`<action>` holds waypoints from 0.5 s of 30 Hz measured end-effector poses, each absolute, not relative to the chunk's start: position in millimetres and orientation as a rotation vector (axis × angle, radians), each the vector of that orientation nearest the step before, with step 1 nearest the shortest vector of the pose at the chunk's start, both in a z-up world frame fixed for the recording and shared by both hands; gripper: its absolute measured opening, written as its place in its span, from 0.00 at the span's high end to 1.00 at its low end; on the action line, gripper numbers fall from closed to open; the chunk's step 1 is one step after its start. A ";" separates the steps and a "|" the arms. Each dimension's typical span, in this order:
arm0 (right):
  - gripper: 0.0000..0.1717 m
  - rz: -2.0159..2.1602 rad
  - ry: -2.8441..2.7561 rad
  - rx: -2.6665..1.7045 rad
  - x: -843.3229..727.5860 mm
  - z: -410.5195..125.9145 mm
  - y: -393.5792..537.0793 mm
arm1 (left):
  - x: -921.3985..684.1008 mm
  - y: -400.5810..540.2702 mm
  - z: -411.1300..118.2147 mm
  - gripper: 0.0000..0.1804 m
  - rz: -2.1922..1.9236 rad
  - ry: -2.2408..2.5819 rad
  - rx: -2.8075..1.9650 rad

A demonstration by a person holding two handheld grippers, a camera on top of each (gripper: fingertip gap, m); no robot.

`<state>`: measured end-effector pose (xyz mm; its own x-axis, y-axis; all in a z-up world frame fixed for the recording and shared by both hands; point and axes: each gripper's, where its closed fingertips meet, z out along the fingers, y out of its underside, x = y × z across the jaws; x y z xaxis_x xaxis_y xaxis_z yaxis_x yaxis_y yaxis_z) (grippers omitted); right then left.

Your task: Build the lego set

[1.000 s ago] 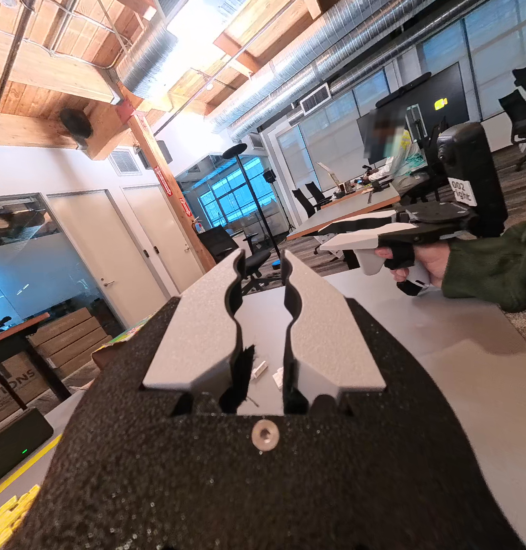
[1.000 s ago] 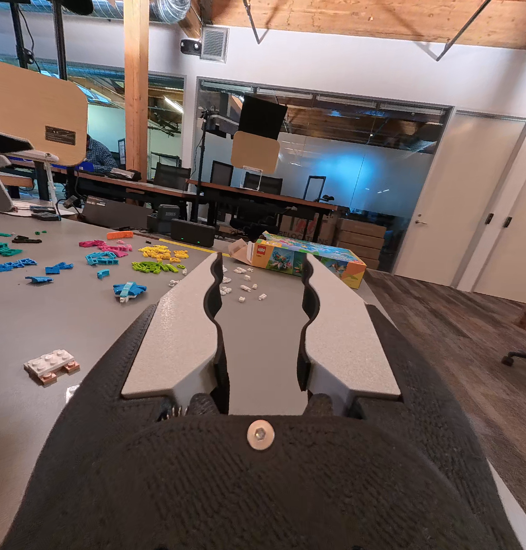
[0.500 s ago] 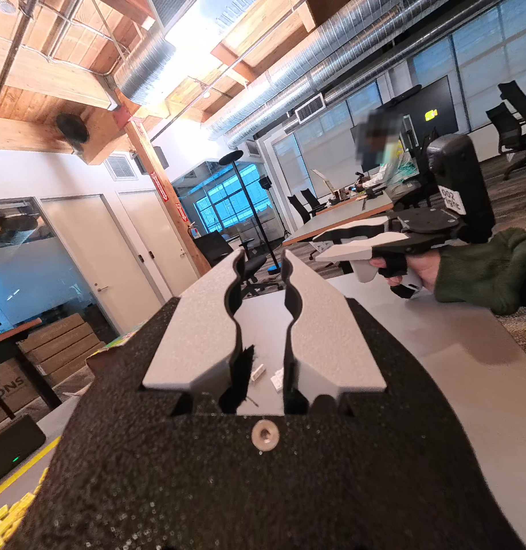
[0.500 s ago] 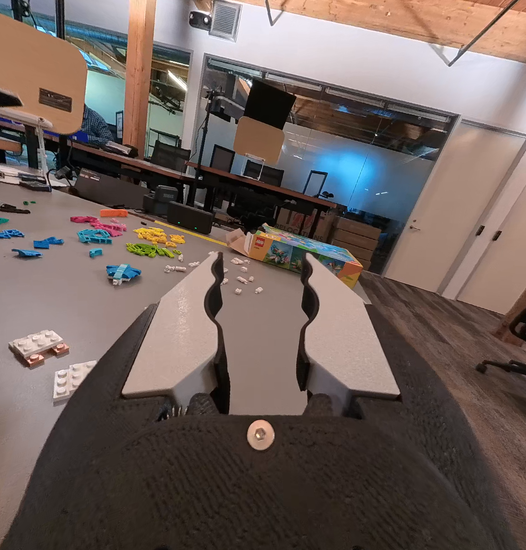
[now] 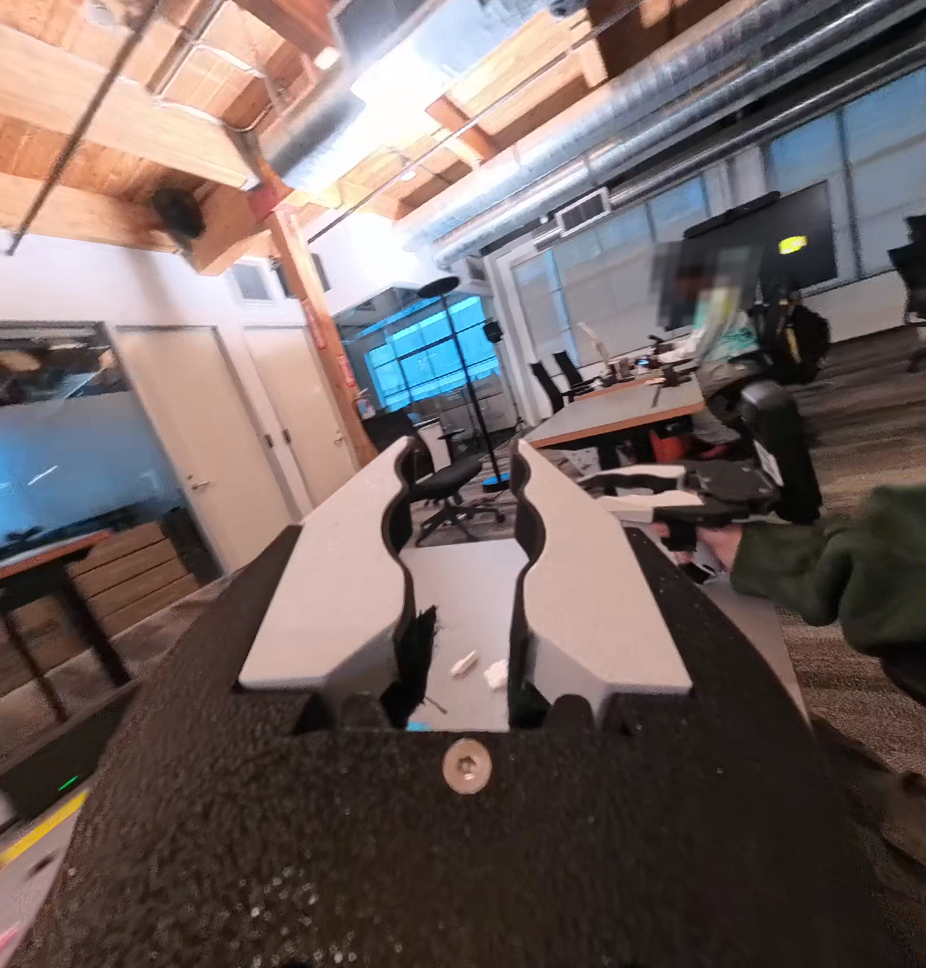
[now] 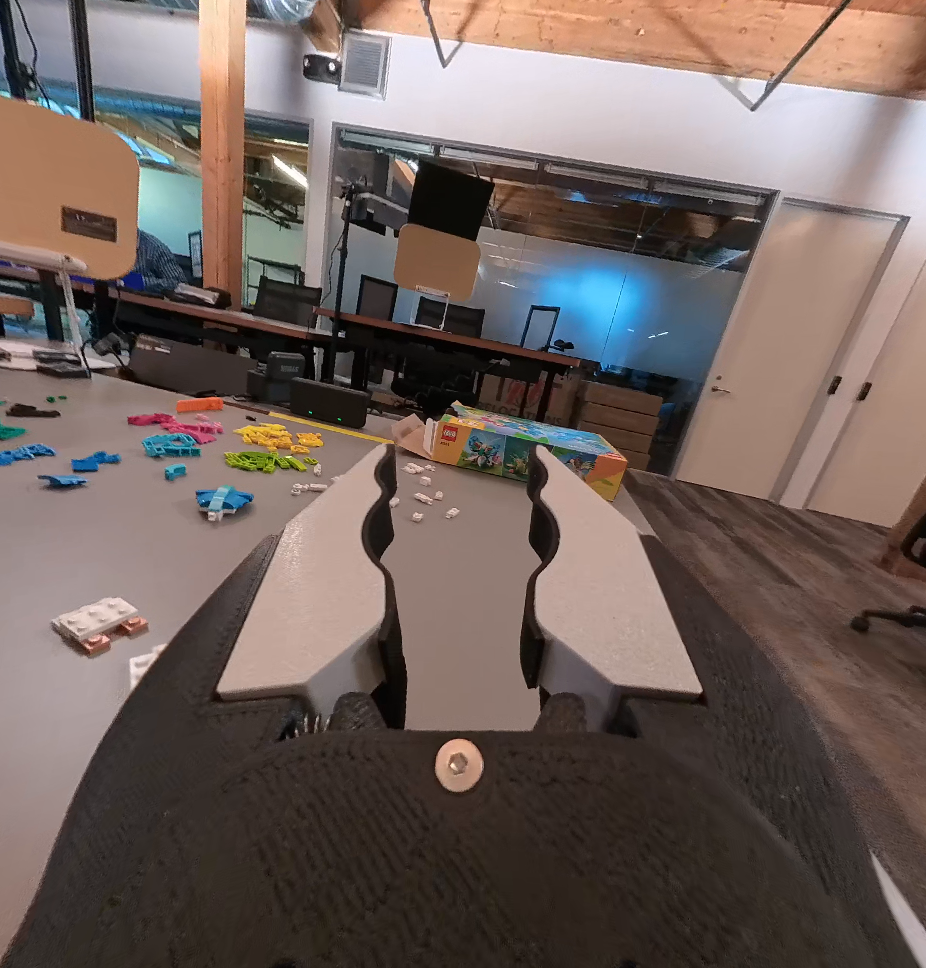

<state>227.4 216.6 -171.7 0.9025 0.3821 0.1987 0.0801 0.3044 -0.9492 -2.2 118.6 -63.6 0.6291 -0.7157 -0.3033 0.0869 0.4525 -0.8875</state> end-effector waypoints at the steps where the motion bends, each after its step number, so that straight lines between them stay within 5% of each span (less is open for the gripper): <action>1: 0.71 0.222 -0.416 -1.255 228.6 -170.7 216.3 | -28.1 112.7 -49.5 0.81 -0.532 0.718 -1.016; 6: 0.71 0.231 -0.404 -1.256 230.1 -170.9 220.6 | -211.5 104.7 8.6 0.79 -0.213 0.551 -1.217; 8: 0.71 0.220 -0.395 -1.260 232.3 -171.1 223.3 | -298.1 123.5 4.9 0.88 0.058 0.525 -1.390; 11: 0.71 0.193 -0.378 -1.270 236.9 -172.1 227.8 | -419.2 165.0 -43.7 0.87 0.402 0.503 -1.704; 15: 0.71 0.140 -0.391 -1.299 237.1 -176.9 232.4 | -482.0 204.3 -153.1 0.85 0.309 0.617 -2.092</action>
